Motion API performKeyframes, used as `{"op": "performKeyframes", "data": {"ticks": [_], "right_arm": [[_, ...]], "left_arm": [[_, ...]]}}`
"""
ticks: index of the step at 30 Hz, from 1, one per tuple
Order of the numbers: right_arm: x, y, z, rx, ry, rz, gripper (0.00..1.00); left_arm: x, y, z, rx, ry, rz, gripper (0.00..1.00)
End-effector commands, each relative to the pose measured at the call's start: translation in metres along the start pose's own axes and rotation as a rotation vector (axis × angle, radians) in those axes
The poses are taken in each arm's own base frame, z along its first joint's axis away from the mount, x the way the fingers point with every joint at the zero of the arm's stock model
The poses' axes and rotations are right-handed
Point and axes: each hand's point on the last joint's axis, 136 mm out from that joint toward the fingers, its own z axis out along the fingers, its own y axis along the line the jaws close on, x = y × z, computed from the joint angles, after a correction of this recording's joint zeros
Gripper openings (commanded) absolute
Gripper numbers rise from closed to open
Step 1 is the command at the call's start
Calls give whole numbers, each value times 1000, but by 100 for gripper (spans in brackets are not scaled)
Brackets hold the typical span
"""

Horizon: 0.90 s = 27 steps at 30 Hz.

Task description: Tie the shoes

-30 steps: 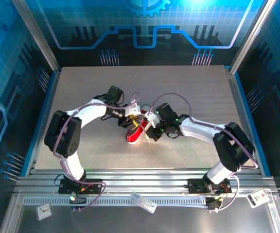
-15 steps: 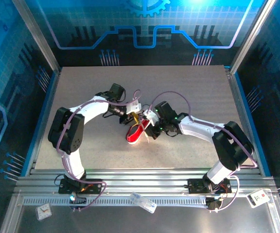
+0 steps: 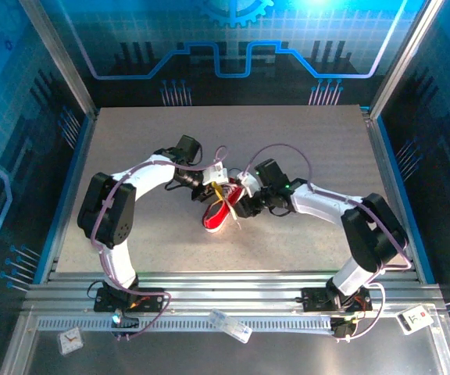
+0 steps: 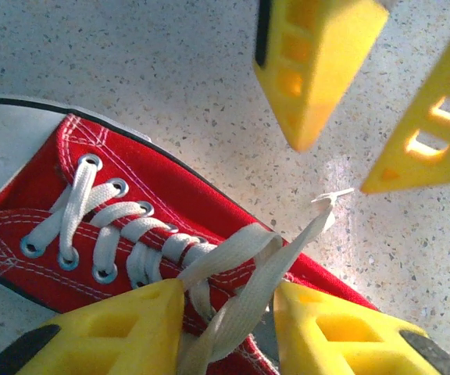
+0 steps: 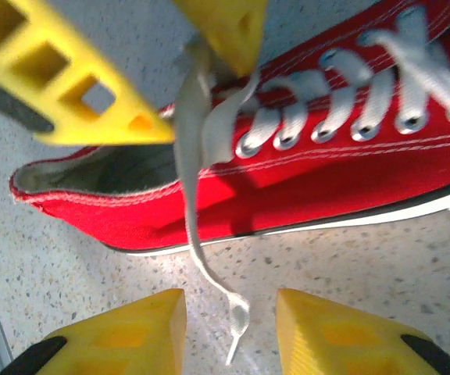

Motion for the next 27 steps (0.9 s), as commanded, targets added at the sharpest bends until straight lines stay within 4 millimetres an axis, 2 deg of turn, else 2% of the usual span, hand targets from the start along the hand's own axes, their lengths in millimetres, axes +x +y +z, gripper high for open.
{"op": "performKeyframes", "data": {"ticks": [1,10,18,27], "right_arm": [[-30,6,-16,-60,-101,61,37],[-55,4,2,-109,-87,119,39],[-54,2,20,-109,-36,125,42],[-54,2,30,-116,9,120,42]], "left_arm": [[0,-8,-1,15,-10,15,38],[1,-8,-2,-13,-13,23,46],[2,-7,-4,-28,-20,28,49],[1,-5,-6,-36,-30,22,49]]}}
